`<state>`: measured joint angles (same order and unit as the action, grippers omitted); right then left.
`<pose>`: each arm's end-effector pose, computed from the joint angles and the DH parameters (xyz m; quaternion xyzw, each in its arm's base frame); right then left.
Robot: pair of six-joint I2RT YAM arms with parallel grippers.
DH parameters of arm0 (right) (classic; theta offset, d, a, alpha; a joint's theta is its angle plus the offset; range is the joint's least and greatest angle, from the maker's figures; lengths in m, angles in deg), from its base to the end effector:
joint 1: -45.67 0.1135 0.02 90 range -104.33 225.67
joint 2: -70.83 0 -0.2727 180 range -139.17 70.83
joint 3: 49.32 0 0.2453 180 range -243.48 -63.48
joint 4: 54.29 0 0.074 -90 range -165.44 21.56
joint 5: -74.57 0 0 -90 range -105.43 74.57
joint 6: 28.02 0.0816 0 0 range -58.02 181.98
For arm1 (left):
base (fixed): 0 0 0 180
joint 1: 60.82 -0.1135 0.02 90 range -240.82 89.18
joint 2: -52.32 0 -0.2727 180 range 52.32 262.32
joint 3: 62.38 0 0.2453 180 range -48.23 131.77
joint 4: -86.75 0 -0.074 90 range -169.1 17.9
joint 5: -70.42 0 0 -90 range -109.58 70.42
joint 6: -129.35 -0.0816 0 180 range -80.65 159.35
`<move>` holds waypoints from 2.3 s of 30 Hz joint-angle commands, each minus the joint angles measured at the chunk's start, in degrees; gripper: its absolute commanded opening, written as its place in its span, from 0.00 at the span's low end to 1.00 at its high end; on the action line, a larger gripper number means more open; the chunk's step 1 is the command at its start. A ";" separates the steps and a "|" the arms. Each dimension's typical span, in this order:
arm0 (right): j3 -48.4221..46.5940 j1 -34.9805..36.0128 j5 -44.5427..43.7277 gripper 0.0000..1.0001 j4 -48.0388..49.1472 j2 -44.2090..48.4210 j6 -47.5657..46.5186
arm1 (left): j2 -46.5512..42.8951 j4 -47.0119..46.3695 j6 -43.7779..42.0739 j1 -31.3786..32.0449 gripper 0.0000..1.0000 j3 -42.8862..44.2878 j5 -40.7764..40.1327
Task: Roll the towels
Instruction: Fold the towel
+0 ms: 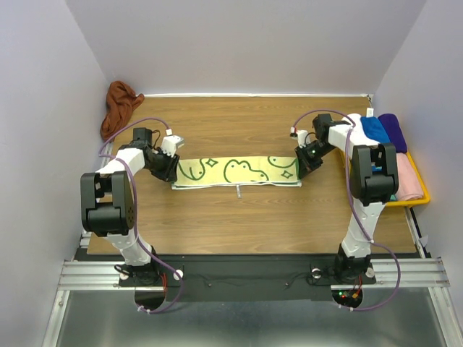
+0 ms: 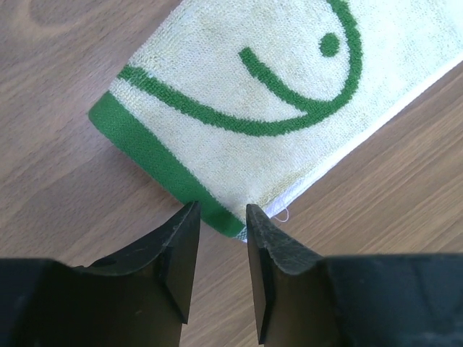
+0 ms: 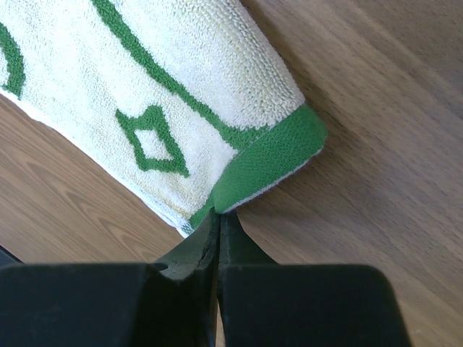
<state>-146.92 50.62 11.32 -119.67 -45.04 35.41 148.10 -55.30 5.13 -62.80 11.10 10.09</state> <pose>0.3835 0.0701 0.1360 -0.2762 0.9314 0.2168 0.0962 0.3475 -0.0284 0.1659 0.3225 0.8793 -0.1581 0.3128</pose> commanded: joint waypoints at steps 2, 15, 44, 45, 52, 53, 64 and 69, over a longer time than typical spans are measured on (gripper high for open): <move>-0.67 0.23 -0.46 0.01 -1.42 1.00 -1.03 | -0.51 -1.20 3.01 -0.04 0.42 0.26 -1.71; -1.46 0.24 -0.73 0.01 -1.78 1.18 -1.21 | -0.87 0.47 4.51 0.05 0.46 -2.03 -1.99; -4.89 0.32 -2.57 0.01 -3.36 2.14 -1.82 | -2.10 9.87 1.17 -0.04 0.00 0.61 0.92; -4.80 0.32 -2.66 0.01 -3.45 2.14 -2.00 | -1.66 9.87 1.17 0.04 0.00 0.35 0.92; -3.22 0.24 -4.50 0.00 -3.27 1.18 -3.31 | 3.61 8.47 1.70 -0.04 0.00 -0.09 -1.46; -2.79 0.23 -4.77 0.01 -3.18 1.00 -3.58 | 4.05 8.29 1.87 0.04 0.00 -0.09 -1.63; 4.59 1.29 -3.89 0.00 -3.18 1.09 -4.55 | 11.17 3.81 6.36 0.13 0.00 6.22 -7.08; 10.83 5.84 -1.52 0.01 -4.23 4.34 -5.86 | 16.44 4.94 6.27 0.04 0.01 15.26 -8.84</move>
<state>-141.39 51.63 9.13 -121.30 -42.07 32.13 159.64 -46.60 12.47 -62.73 21.62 8.19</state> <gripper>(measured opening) 0.012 0.014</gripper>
